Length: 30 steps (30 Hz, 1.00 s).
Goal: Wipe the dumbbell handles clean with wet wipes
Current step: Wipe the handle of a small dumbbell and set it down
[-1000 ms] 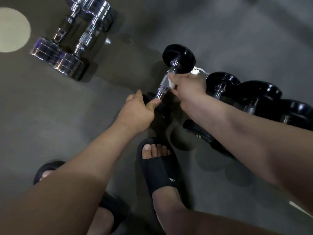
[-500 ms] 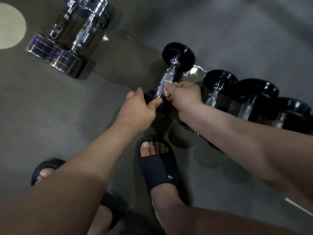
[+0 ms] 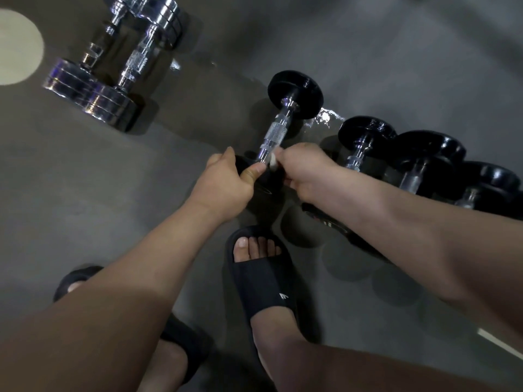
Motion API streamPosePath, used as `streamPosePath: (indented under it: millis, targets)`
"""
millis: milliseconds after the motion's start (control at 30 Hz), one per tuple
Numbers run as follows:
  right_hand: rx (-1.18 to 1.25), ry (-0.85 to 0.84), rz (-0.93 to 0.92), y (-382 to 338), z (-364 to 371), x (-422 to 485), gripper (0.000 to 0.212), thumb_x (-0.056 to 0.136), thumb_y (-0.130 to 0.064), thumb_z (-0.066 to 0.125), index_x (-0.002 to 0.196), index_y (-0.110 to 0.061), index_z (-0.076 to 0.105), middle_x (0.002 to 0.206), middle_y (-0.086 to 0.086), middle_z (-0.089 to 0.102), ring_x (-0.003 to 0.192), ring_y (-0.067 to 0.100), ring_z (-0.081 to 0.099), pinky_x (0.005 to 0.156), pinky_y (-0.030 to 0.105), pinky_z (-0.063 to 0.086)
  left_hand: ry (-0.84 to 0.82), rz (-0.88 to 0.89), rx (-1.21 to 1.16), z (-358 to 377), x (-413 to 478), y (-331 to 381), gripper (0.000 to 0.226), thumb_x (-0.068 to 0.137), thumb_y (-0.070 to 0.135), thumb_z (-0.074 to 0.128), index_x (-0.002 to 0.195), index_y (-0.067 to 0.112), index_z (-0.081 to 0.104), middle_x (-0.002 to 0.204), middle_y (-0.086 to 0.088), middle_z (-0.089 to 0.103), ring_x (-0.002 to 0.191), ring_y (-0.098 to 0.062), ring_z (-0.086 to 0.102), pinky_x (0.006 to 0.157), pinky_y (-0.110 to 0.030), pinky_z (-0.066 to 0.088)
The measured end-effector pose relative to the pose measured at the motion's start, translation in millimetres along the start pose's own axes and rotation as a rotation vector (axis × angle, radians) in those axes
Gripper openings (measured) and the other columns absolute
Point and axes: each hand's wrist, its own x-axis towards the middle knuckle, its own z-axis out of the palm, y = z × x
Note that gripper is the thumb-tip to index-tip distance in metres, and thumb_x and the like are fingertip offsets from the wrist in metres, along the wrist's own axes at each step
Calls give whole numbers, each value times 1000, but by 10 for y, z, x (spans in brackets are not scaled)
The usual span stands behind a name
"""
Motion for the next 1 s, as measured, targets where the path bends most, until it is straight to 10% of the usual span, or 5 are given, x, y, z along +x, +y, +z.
streamPosePath:
  millis: [100, 333, 567, 700, 1000]
  targets:
    - [242, -31, 124, -142, -58, 126, 28, 98, -3, 47, 74, -14, 56, 70, 4, 56, 48, 12, 49, 56, 24, 40, -6, 4, 7, -22, 2, -2, 82, 99, 53, 50, 157, 3, 23, 157, -18, 31, 145, -29, 31, 113, -24, 24]
    - [492, -14, 95, -246, -209, 285, 21, 99, -13, 57, 118, -9, 65, 119, 6, 73, 93, 12, 71, 66, 23, 54, 48, 52, 7, 87, -112, 3, 89, 94, 59, 55, 157, 5, 24, 153, -13, 33, 141, -29, 36, 115, -31, 31]
    - [205, -2, -74, -76, -475, 69, 25, 93, 5, 59, 70, -5, 58, 75, 10, 66, 77, 18, 68, 71, 31, 63, 180, 122, 87, 294, -284, 118, 73, 96, 55, 54, 151, 10, 39, 139, -10, 41, 127, -35, 41, 110, -40, 38]
    - [227, 26, -89, 25, -508, 95, 11, 95, -1, 61, 85, -4, 61, 90, 19, 67, 86, 27, 68, 86, 42, 61, 180, 156, -33, 287, -214, 114, 34, 95, 43, 60, 121, 21, 63, 119, -1, 46, 116, -30, 50, 103, -35, 42]
    - [460, 109, -87, -14, -537, 295, 13, 93, -1, 61, 82, 0, 66, 91, 19, 70, 83, 22, 70, 90, 38, 60, 16, 121, 1, 343, -144, 163, 71, 97, 51, 54, 152, 8, 39, 144, -12, 45, 139, -27, 38, 113, -26, 29]
